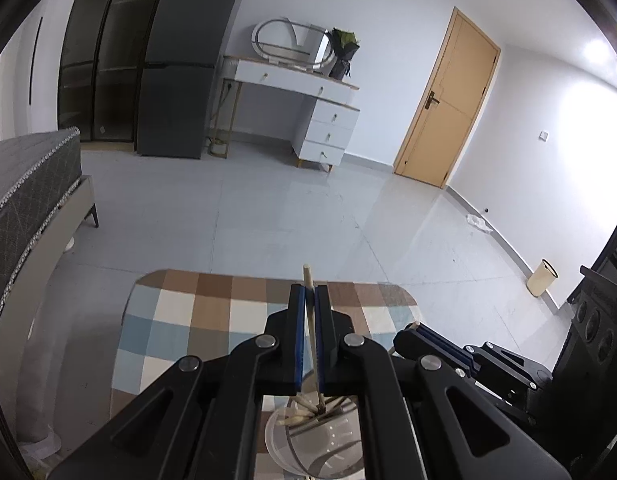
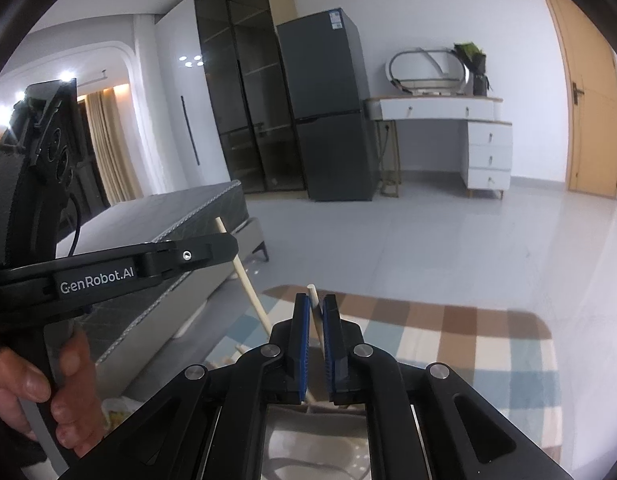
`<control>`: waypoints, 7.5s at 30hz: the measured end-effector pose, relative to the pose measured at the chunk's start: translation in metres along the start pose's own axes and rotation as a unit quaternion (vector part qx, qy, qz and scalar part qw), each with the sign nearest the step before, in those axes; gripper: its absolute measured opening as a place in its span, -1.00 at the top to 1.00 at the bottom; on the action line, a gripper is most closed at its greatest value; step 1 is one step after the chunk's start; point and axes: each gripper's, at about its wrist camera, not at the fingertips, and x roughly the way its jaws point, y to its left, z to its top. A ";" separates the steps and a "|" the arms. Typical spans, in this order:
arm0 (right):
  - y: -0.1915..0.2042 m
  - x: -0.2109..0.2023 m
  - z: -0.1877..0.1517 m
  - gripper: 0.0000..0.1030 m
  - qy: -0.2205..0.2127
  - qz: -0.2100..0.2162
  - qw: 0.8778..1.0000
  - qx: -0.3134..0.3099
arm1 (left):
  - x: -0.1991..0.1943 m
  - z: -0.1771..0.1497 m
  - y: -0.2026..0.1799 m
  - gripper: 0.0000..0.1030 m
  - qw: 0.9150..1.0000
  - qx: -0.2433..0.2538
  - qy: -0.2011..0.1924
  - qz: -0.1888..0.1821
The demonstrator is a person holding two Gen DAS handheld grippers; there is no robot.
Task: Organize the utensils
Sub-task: 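Open both grippers to drop the chopsticks into the holder, then lower both tools toward the chopstick bundle beside the holder, then grasp a chopstick with the right gripper while the left gripper grasps another, then lift both held chopsticks and carry them over the utensil holder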
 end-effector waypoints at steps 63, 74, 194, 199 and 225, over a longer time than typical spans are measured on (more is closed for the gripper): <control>0.023 -0.140 -0.153 -0.99 0.015 -0.089 0.991 0.100 | -0.077 -0.167 0.000 -0.73 0.991 -0.003 0.023 0.135; 0.021 -0.082 -0.175 -0.99 0.121 -0.085 0.984 0.097 | -0.029 -0.184 0.030 -0.73 0.978 -0.056 0.105 0.171; -0.081 -0.056 -0.177 0.92 0.133 -0.020 0.932 0.336 | 0.080 -0.217 0.010 -0.71 0.932 -0.010 0.312 0.184; -0.081 -0.053 -0.175 0.92 0.132 -0.019 0.932 0.336 | 0.081 -0.214 0.012 -0.57 0.932 -0.012 0.312 0.183; -0.085 -0.053 -0.170 0.92 0.126 -0.005 0.928 0.349 | 0.082 -0.208 0.035 -0.50 0.936 -0.046 0.293 0.189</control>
